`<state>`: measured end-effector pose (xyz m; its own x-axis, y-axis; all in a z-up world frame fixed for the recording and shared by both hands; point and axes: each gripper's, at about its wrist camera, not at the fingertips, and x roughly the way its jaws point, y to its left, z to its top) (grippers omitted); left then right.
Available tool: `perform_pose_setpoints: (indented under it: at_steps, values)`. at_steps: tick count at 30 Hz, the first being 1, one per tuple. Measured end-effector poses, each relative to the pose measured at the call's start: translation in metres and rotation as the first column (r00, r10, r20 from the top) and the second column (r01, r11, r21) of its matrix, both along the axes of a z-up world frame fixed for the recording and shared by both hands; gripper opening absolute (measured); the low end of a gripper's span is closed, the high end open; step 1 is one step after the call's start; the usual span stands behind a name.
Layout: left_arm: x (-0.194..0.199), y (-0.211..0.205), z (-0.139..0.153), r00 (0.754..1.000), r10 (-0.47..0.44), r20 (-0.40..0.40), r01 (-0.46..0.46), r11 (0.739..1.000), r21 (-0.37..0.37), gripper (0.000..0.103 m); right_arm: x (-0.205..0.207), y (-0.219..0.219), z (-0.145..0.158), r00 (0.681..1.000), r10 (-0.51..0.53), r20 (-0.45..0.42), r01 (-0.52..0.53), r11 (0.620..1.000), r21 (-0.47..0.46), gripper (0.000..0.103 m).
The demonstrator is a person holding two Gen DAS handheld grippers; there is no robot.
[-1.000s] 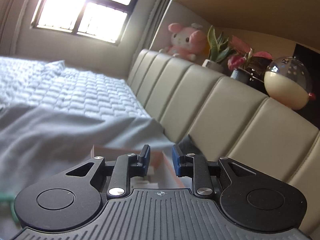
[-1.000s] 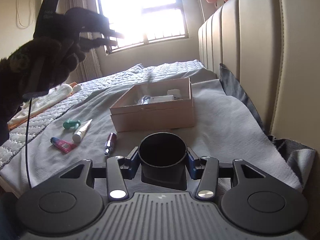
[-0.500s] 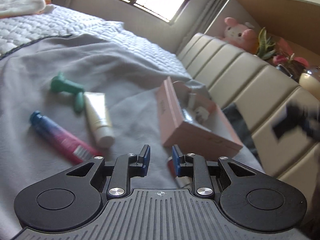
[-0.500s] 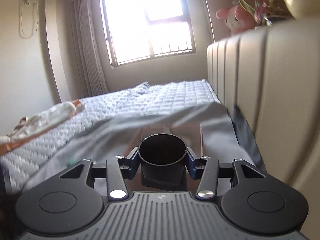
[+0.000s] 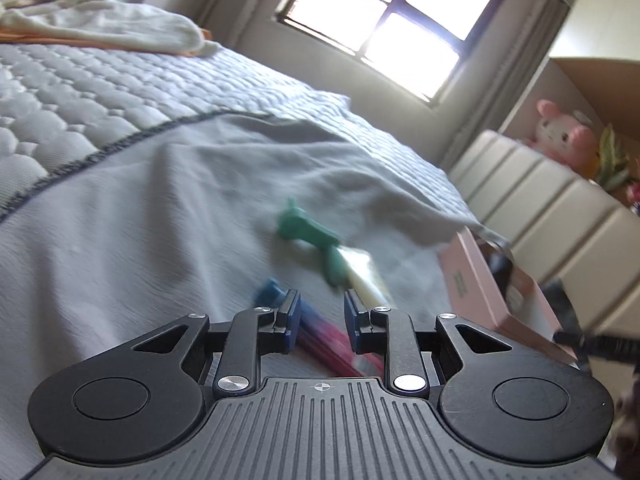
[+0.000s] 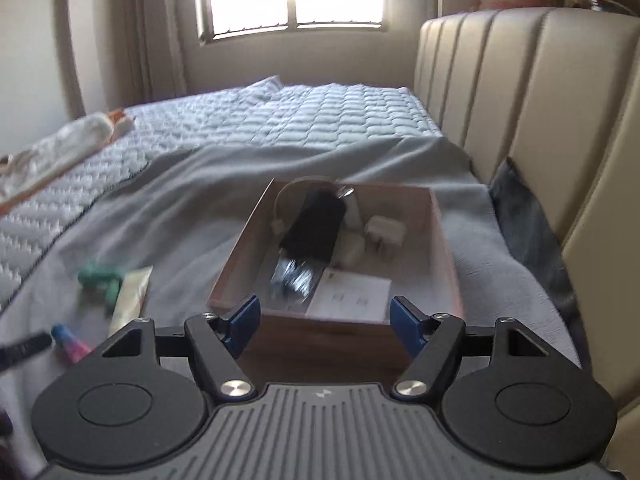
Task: Organize rigid objects
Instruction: 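Carry the nozzle and USB hub into the pink box and open both grippers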
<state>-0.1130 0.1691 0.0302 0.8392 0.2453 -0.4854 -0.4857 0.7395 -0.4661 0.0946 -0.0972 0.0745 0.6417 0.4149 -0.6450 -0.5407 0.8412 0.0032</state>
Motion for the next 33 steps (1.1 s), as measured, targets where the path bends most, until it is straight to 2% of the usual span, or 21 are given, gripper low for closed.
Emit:
perform_pose_setpoints:
  at_steps: [4, 7, 9, 14, 18, 21, 23, 25, 28, 29, 30, 33]
  values:
    - [0.007, 0.031, 0.012, 0.996, 0.081, -0.02, -0.081, 0.996, 0.026, 0.026, -0.018, 0.059, -0.011, 0.987, 0.151, -0.056, -0.153, 0.988, -0.027, 0.072]
    - [0.014, 0.058, 0.019, 0.991, 0.131, -0.04, -0.132, 0.991, -0.025, 0.026, -0.018, 0.112, -0.014, 0.966, 0.223, -0.127, -0.225, 0.974, 0.002, 0.072]
    - [0.009, 0.067, 0.014, 0.992, 0.129, -0.004, -0.129, 0.991, -0.04, 0.026, -0.019, 0.143, -0.017, 0.96, 0.245, -0.135, -0.246, 0.969, 0.011, 0.073]
    - [0.003, 0.087, -0.004, 0.993, 0.109, -0.049, -0.112, 0.992, -0.058, 0.026, -0.019, 0.211, -0.028, 0.954, 0.29, -0.074, -0.293, 0.956, -0.027, 0.073]
    - [-0.007, 0.099, -0.007, 0.987, 0.15, -0.056, -0.153, 0.987, -0.057, 0.026, -0.003, 0.258, -0.04, 0.956, 0.268, -0.12, -0.269, 0.963, 0.012, 0.073]
    - [-0.01, 0.101, -0.007, 0.988, 0.147, -0.05, -0.15, 0.987, -0.064, 0.026, 0.003, 0.287, -0.05, 0.962, 0.256, -0.092, -0.26, 0.965, -0.041, 0.073]
    - [-0.012, 0.099, -0.005, 0.989, 0.138, -0.043, -0.141, 0.988, -0.062, 0.026, 0.008, 0.295, -0.057, 0.964, 0.242, -0.108, -0.249, 0.967, -0.051, 0.071]
    - [-0.011, 0.097, -0.003, 0.991, 0.13, -0.037, -0.132, 0.99, -0.057, 0.026, 0.01, 0.288, -0.057, 0.961, 0.236, -0.142, -0.24, 0.971, -0.014, 0.07]
    - [-0.008, 0.093, -0.002, 0.993, 0.11, -0.034, -0.112, 0.992, -0.057, 0.026, 0.001, 0.27, -0.054, 0.95, 0.277, -0.146, -0.283, 0.959, -0.02, 0.069]
    - [-0.006, 0.09, -0.002, 0.994, 0.099, -0.034, -0.101, 0.993, -0.054, 0.026, -0.005, 0.261, -0.053, 0.945, 0.297, -0.139, -0.304, 0.952, -0.036, 0.061]
    - [-0.005, 0.087, -0.001, 0.996, 0.087, -0.035, -0.089, 0.995, -0.052, 0.026, -0.01, 0.252, -0.053, 0.936, 0.32, -0.149, -0.331, 0.942, -0.05, 0.032]
    - [0.001, 0.076, 0.0, 0.998, 0.045, -0.035, -0.047, 0.998, -0.046, 0.026, -0.022, 0.221, -0.053, 0.93, 0.33, -0.164, -0.348, 0.933, -0.094, 0.031]
